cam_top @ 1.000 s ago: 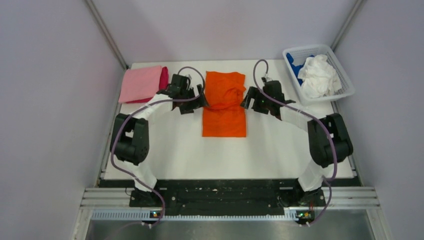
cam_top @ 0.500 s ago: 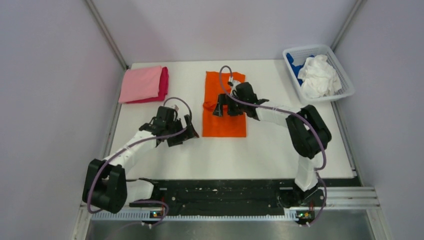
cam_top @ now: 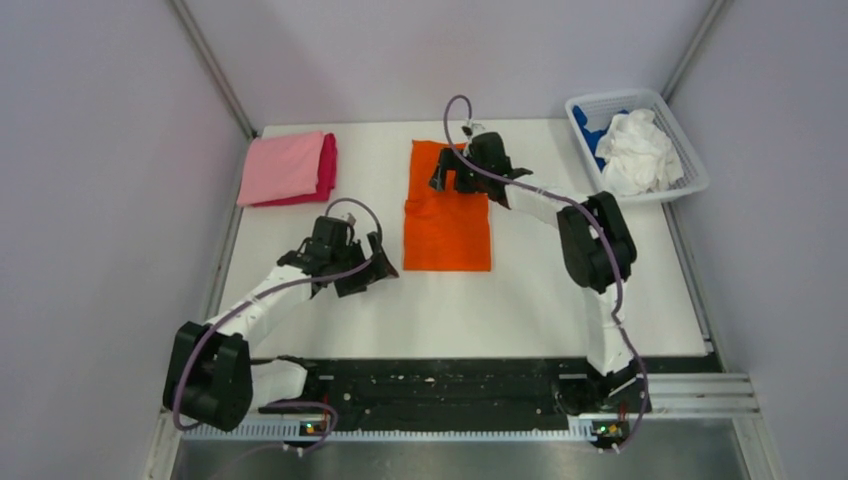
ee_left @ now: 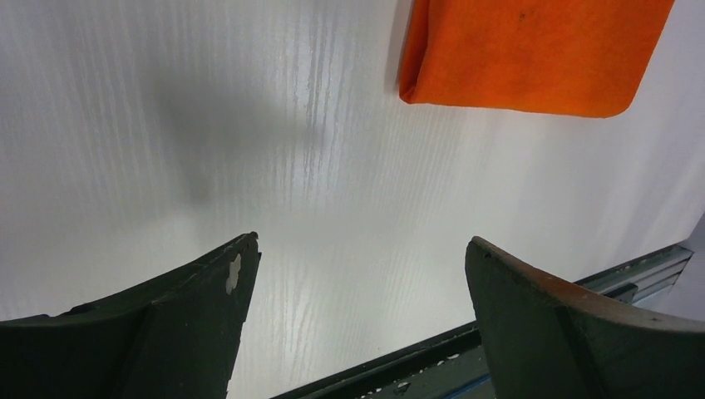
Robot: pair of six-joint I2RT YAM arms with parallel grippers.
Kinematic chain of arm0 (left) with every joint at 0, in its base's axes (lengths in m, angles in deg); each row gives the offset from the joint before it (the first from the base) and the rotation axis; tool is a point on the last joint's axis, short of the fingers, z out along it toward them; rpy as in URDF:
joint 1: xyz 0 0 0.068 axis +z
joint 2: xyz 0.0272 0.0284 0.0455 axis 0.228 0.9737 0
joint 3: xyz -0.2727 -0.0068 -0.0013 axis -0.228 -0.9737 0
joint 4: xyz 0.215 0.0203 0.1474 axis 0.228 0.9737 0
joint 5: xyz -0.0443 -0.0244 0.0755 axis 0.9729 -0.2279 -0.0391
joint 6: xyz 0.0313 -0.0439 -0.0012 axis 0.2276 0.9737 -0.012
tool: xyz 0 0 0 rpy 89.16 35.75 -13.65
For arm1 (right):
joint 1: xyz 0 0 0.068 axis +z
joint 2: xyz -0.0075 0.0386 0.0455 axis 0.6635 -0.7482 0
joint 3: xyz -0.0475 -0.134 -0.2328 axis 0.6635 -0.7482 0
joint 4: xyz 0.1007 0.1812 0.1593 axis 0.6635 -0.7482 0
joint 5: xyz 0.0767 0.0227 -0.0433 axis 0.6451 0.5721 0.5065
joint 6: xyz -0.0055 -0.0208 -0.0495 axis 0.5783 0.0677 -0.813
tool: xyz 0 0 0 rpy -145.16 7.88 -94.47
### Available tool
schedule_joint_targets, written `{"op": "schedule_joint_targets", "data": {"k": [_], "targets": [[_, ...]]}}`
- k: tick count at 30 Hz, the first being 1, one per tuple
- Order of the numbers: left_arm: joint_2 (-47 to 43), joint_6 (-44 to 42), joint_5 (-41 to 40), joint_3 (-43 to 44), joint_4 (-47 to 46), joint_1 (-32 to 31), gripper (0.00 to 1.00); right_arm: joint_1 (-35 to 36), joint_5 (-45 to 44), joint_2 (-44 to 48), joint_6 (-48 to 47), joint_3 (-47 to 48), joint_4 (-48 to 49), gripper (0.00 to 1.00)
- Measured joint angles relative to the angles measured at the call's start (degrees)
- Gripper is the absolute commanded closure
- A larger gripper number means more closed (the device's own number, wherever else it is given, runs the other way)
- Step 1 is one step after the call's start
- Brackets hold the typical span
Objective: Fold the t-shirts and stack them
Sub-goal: Fold the folded rectangular tshirt in 1/3 of the way, then grab one side of the 2/3 rectangular tshirt with both arms
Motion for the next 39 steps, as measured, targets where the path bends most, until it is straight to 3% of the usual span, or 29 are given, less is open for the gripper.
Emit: {"op": "schedule_joint_targets", "data": {"k": [5,8,11,14,16,21,27,29,30,32,39], "targets": [[6.25,0.81,2.21,0.85,-4.11,0.0,0.12,-0.57,-3.87,17.29,1.11,-21.94,1.16,0.02],[11.06,1.36,3.34,2.49,-6.56,-0.11,0.18,-0.52,-5.29,29.24,3.5,-34.6,1.27,0.07],[15.5,1.68,4.15,4.72,-8.52,-0.28,0.3,-0.63,-5.75,38.66,6.4,-45.38,2.49,0.24],[18.58,2.08,4.66,6.54,-10.34,-0.74,0.45,-0.63,-5.55,41.44,8.87,-51.39,2.56,0.45],[20.26,2.4,4.83,7.23,-11.34,-1.27,0.52,-0.63,-5.09,41.09,10.32,-53.72,2.56,0.54],[24.44,2.99,5.27,8.46,-12.33,-2.05,0.65,-0.63,-4.76,39.19,11.96,-55.06,3.1,0.64],[28.22,3.06,5.16,11.72,-13.18,-2.05,0.82,-0.63,-5.09,35.58,12.15,-54.84,4.66,0.71],[29.07,3.15,5.25,12.37,-13.27,-2.05,0.99,-0.63,-5.05,35.06,12.17,-54.6,5.03,0.76],[29.46,2.97,5.16,12.7,-13.27,-2.05,1.0,-0.63,-5.03,34.77,12.2,-54.58,5.49,0.79],[30.1,2.93,5.29,13.25,-13.18,-2.05,1.0,-0.63,-4.81,34.21,12.15,-54.58,6.27,0.98],[28.7,2.14,4.66,12.11,-13.29,-2.21,1.0,0.11,-2.8,33.16,11.85,-54.03,6.16,1.0]]}}
